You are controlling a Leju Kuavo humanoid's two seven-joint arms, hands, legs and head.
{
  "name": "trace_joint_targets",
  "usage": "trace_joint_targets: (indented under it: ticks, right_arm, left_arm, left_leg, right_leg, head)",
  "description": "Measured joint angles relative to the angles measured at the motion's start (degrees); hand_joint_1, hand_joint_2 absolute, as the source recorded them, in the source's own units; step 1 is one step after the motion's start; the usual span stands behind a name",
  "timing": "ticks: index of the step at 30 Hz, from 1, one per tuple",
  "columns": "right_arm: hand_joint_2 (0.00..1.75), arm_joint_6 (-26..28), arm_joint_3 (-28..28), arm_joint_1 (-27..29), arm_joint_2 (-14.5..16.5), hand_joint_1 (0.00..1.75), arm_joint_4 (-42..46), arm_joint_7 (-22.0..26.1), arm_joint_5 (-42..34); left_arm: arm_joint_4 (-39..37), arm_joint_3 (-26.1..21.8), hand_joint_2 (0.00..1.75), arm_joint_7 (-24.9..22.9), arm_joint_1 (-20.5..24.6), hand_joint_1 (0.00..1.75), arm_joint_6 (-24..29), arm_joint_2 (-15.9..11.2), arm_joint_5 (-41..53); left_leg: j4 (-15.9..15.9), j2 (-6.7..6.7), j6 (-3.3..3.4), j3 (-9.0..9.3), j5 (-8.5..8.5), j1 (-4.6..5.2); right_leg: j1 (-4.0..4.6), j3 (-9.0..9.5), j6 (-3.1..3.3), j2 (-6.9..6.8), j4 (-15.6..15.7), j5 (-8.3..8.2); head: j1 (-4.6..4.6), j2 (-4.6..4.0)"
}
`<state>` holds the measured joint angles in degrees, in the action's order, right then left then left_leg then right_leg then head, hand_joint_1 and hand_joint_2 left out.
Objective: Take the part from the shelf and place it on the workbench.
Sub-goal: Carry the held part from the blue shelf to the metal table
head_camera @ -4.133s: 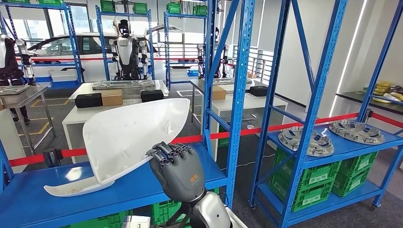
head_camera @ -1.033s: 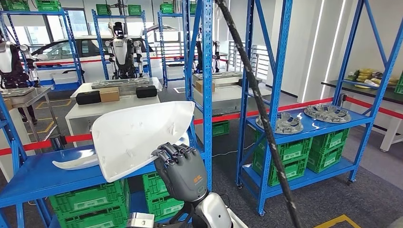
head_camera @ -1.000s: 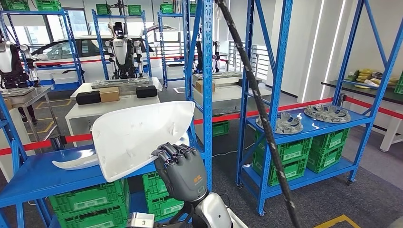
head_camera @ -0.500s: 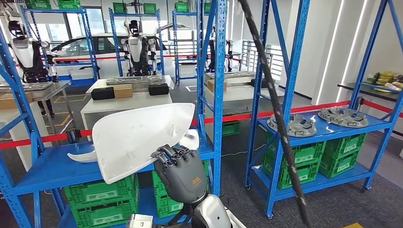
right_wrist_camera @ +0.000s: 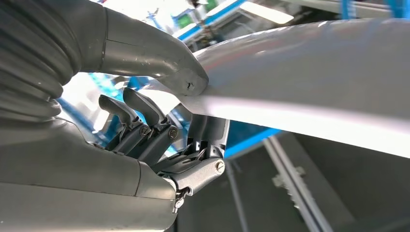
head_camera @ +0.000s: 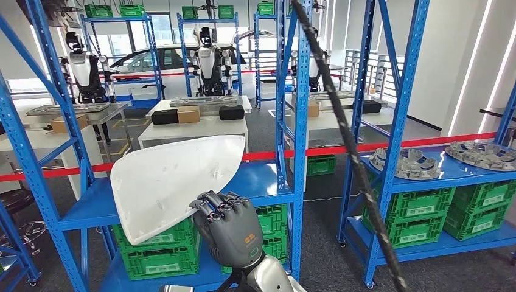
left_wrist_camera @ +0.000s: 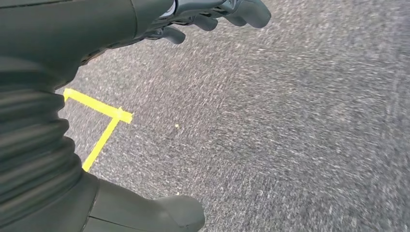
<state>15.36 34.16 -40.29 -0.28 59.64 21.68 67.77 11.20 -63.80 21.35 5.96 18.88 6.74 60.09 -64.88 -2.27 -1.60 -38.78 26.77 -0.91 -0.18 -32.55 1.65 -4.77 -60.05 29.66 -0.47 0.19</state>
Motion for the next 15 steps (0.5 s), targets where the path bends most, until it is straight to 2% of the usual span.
trace_joint_targets:
  ticks: [1,2,3,4,5,6,7,9,10,11,12,13,14,15]
  right_arm:
    - [1.75,0.0,0.0,0.1,-0.1,1.69,0.7,0.1,0.0]
    - [1.75,0.0,0.0,0.2,-0.2,1.69,1.3,0.2,0.0]
    - [1.75,-0.1,0.0,0.3,-0.3,1.69,1.8,0.2,0.0]
    - [1.75,-0.2,0.0,0.4,-0.3,1.69,2.4,0.2,0.1]
    - [1.75,-0.2,0.1,0.5,-0.3,1.69,3.1,0.1,0.1]
    - [1.75,-0.3,0.1,0.5,-0.4,1.69,3.7,0.0,0.2]
    - [1.75,-0.3,0.1,0.5,-0.6,1.69,4.3,-0.1,0.4]
    - [1.75,-0.5,0.1,0.8,-1.2,1.69,5.0,-0.2,0.5]
    - [1.75,-0.6,0.1,1.1,-1.6,1.69,5.2,-0.2,0.5]
    - [1.75,-0.5,0.1,1.5,-2.0,1.69,5.3,-0.3,0.5]
    - [1.75,-0.4,0.1,1.9,-2.3,1.69,5.5,-0.3,0.5]
    - [1.75,-0.1,0.1,2.1,-2.4,1.69,5.8,-0.3,0.5]
    - [1.75,0.2,0.1,2.3,-2.5,1.69,6.1,-0.3,0.5]
    - [1.75,0.6,0.1,2.5,-2.6,1.69,6.5,-0.5,0.6]
  left_arm:
    - [0.0,0.0,1.75,0.1,0.0,0.0,0.0,-0.1,-0.1]
    - [0.0,0.0,1.75,0.2,0.0,0.0,0.0,-0.1,-0.2]
    - [0.0,0.0,1.75,0.3,-0.1,0.0,0.0,-0.1,-0.3]
    - [0.0,0.0,1.75,0.4,-0.2,0.0,0.0,-0.1,-0.4]
    - [0.0,0.0,1.75,0.5,-0.3,0.0,0.0,-0.1,-0.6]
    - [0.0,0.0,1.75,0.5,-0.4,0.0,0.0,0.0,-0.8]
    - [0.0,0.0,1.75,0.6,-0.4,0.0,0.0,0.0,-0.9]
    - [0.0,0.0,1.75,0.7,-0.4,0.0,0.0,0.1,-1.2]
    - [0.0,0.0,1.75,0.6,-0.4,0.0,0.0,0.1,-1.2]
    - [0.0,-0.1,1.75,0.5,-0.6,0.0,0.0,0.1,-1.3]
    - [0.0,-0.1,1.75,0.4,-0.7,0.0,0.0,0.2,-1.3]
    - [0.0,-0.1,1.75,0.1,-0.8,0.0,-0.1,0.2,-1.2]
    - [-0.1,-0.1,1.75,-0.3,-0.9,0.0,-0.1,0.2,-1.2]
    - [-0.1,-0.2,1.75,-0.6,-0.9,0.0,-0.1,0.3,-1.0]
  left_leg:
    - [3.0,-1.06,0.4,1.92,-0.59,0.42]
    - [4.7,-1.74,0.66,2.92,-0.78,0.76]
    - [5.0,-1.69,0.73,3.06,-0.71,0.95]
    - [5.2,-0.95,0.85,2.97,-0.9,0.95]
    - [5.5,-0.33,1.09,3.03,-1.07,0.82]
    - [5.7,0.3,1.41,3.11,-1.27,0.64]
    - [6.0,0.95,1.74,3.19,-1.48,0.43]
    - [6.2,2.35,2.19,3.14,-1.69,0.24]
    - [6.2,3.14,2.28,3.03,-1.72,0.24]
    - [6.1,3.99,2.31,2.95,-1.75,0.25]
    - [6.0,4.86,2.28,2.89,-1.78,0.26]
    - [5.9,5.7,2.23,2.84,-1.82,0.27]
    - [5.8,6.49,2.15,2.82,-1.85,0.27]
    - [5.7,7.21,1.99,2.77,-1.91,0.29]
  right_leg:
    - [0.17,0.11,-0.17,-0.54,0.0,0.12]
    - [0.3,0.25,-0.41,-1.07,0.1,0.2]
    - [0.4,0.4,-0.67,-1.57,0.2,0.25]
    - [0.39,0.62,-0.95,-2.12,0.4,0.26]
    - [0.31,0.77,-1.29,-2.11,0.4,0.43]
    - [0.21,0.62,-1.62,-1.14,-0.3,1.05]
    - [0.1,-0.07,-1.94,0.39,-2.0,2.24]
    - [-0.1,-3.2,-2.31,3.73,-8.8,5.76]
    - [-0.11,-5.07,-2.39,4.41,-12.6,7.2]
    - [-0.12,-6.37,-2.4,4.66,-14.9,7.69]
    - [-0.12,-6.68,-2.35,4.79,-15.2,7.03]
    - [-0.13,-5.85,-2.23,5.0,-13.1,5.32]
    - [-0.17,-4.06,-2.06,5.63,-9.2,3.02]
    - [-0.21,-2.17,-1.85,6.81,-5.1,1.36]
  head:
    - [0.04,0.0]
    - [0.1,-0.01]
    - [0.15,-0.01]
    - [0.19,0.0]
    - [0.24,0.0]
    - [0.3,0.01]
    - [0.39,0.01]
    - [0.58,0.01]
    - [0.67,0.0]
    - [0.72,0.0]
    - [0.75,0.0]
    - [0.8,0.0]
    - [0.81,0.0]
    - [0.81,0.0]
